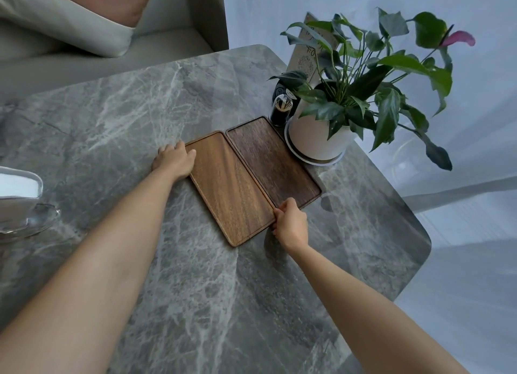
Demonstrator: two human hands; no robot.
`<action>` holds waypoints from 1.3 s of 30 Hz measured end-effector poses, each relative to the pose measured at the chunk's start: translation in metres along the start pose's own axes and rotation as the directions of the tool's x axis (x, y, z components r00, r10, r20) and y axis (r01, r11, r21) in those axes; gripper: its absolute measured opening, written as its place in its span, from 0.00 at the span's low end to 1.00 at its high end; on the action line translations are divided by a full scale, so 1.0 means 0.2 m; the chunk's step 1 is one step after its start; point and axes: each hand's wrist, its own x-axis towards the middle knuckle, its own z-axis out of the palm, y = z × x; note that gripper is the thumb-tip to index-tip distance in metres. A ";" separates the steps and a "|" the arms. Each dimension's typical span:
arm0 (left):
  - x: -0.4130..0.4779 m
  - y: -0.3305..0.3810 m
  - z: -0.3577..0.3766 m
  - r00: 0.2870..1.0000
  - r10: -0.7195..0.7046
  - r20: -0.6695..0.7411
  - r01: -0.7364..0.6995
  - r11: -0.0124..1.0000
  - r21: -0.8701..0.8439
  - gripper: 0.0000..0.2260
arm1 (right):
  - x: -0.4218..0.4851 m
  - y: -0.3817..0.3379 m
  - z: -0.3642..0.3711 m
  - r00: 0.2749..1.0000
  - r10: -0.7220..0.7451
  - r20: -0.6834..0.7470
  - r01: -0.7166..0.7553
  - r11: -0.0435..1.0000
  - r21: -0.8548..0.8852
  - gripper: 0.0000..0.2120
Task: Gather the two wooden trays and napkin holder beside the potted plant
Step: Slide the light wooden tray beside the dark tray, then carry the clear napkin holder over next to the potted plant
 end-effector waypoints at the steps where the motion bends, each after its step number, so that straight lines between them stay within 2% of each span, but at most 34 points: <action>1: -0.01 0.00 0.00 1.000 0.002 0.007 -0.002 1.000 0.000 0.25 | 0.00 0.00 0.00 1.000 -0.004 -0.002 0.004 1.000 -0.013 0.05; 6: -0.07 -0.01 -0.02 0.999 0.034 0.006 -0.034 0.999 0.030 0.26 | -0.03 -0.02 -0.02 1.000 -0.021 -0.007 0.020 0.997 -0.076 0.04; 9: -0.12 -0.02 -0.05 0.998 0.060 -0.034 -0.058 0.996 0.070 0.26 | -0.05 -0.04 -0.05 0.998 -0.051 -0.029 0.047 0.991 -0.129 0.08; 14: -0.24 -0.09 -0.15 0.950 0.262 -0.170 -0.205 0.933 0.294 0.26 | -0.13 -0.16 -0.12 0.983 -0.178 -0.047 0.162 0.959 -0.232 0.13; 17: -0.32 -0.13 -0.26 0.914 0.335 -0.231 -0.240 0.902 0.359 0.27 | -0.20 -0.29 -0.16 0.962 -0.271 -0.042 0.250 0.930 -0.270 0.18; 21: -0.46 -0.20 -0.44 0.864 0.371 -0.340 -0.232 0.893 0.386 0.27 | -0.27 -0.48 -0.19 0.864 -0.503 -0.026 0.459 0.807 -0.373 0.28; 25: -0.60 -0.34 -0.61 0.822 0.373 -0.431 -0.197 0.896 0.399 0.27 | -0.37 -0.69 -0.18 0.750 -0.662 -0.009 0.566 0.648 -0.510 0.32; 28: -0.71 -0.48 -0.71 0.808 0.343 -0.478 -0.153 0.907 0.393 0.28 | -0.47 -0.83 -0.12 0.703 -0.710 0.030 0.603 0.574 -0.554 0.34; 31: -0.81 -0.66 -0.79 0.806 0.297 -0.511 -0.100 0.920 0.378 0.28 | -0.60 -0.97 -0.03 0.674 -0.732 0.103 0.663 0.536 -0.523 0.35; 39: -1.01 -1.19 -0.87 0.861 0.111 -0.496 0.062 0.945 0.320 0.31 | -0.91 -1.21 0.33 0.522 -0.798 0.302 0.815 0.361 -0.454 0.41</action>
